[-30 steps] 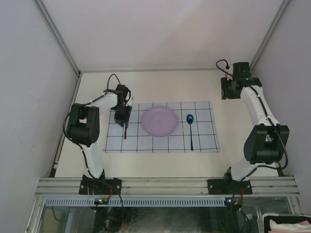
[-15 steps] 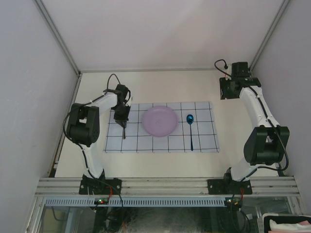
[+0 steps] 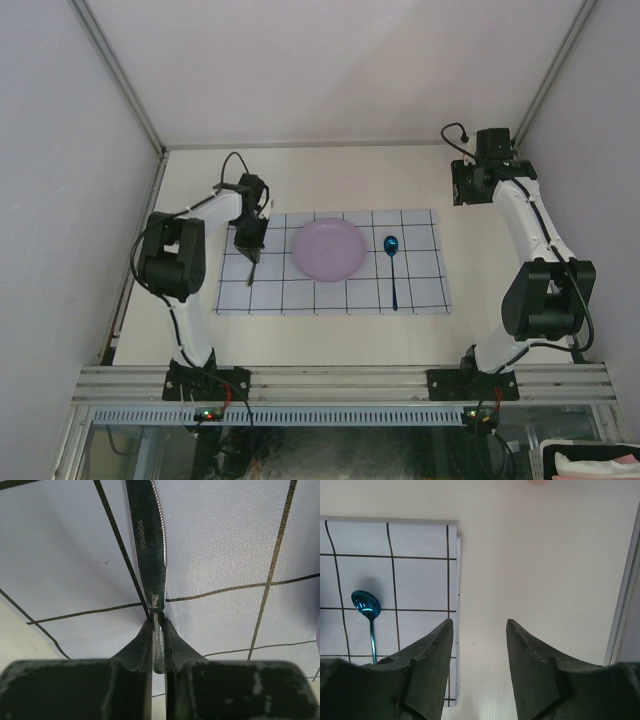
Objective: Set the dinner table for one person
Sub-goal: Adjust the knife on the napkin.
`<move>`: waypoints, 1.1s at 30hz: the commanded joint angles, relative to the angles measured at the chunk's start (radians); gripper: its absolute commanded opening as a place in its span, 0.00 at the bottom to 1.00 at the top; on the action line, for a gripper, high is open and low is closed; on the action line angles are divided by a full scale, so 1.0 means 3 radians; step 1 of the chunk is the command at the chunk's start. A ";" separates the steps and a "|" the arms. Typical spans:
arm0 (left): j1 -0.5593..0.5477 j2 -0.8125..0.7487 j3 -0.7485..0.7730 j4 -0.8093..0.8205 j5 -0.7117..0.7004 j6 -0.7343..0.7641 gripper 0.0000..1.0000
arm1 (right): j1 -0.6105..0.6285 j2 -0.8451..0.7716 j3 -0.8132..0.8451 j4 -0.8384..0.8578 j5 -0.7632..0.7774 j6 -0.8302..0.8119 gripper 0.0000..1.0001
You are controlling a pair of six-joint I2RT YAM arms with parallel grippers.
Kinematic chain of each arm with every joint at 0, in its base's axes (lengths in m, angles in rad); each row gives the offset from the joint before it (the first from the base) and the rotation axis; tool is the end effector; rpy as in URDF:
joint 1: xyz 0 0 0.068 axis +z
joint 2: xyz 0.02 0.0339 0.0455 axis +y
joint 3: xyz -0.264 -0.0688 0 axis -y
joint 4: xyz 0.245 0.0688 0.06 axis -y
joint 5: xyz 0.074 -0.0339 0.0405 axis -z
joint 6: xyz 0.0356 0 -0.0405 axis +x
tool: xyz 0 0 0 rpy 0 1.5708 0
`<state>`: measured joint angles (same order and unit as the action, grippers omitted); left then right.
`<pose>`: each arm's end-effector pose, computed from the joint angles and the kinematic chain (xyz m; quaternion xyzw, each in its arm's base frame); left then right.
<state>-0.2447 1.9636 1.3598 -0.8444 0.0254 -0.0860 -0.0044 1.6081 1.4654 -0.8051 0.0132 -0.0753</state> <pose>0.3590 -0.0906 0.1589 0.0799 0.9948 -0.0226 0.0583 0.3448 -0.0020 0.3129 -0.0317 0.9513 -0.0185 0.3060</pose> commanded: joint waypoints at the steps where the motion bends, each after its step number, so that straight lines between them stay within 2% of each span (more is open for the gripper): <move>1: -0.0032 0.0199 0.0044 0.0030 0.0077 0.0051 0.08 | -0.0001 -0.0169 -0.0027 0.0053 -0.0034 -0.0007 0.47; 6: -0.0033 0.0221 0.0054 0.0028 0.0084 0.0060 0.00 | -0.0001 -0.0161 -0.0026 0.0055 -0.0034 -0.0006 0.47; 14: -0.0031 0.0135 0.0104 -0.0033 0.0090 0.0050 0.00 | 0.0026 -0.0129 -0.0010 0.0076 -0.0044 0.0002 0.47; 24: -0.0032 -0.0150 0.0086 -0.0067 0.0360 -0.0148 0.00 | 0.0068 -0.0096 -0.0008 0.0090 -0.0078 0.0015 0.46; 33: -0.0039 -0.0410 -0.0009 -0.0087 0.0245 -0.0315 0.00 | 0.0103 -0.0079 0.0021 0.0072 -0.0108 0.0001 0.45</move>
<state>-0.2508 1.9400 1.3781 -0.8692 0.0906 -0.1402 0.0147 1.5990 1.4593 -0.8047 -0.0097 -0.0727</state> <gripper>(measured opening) 0.024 0.450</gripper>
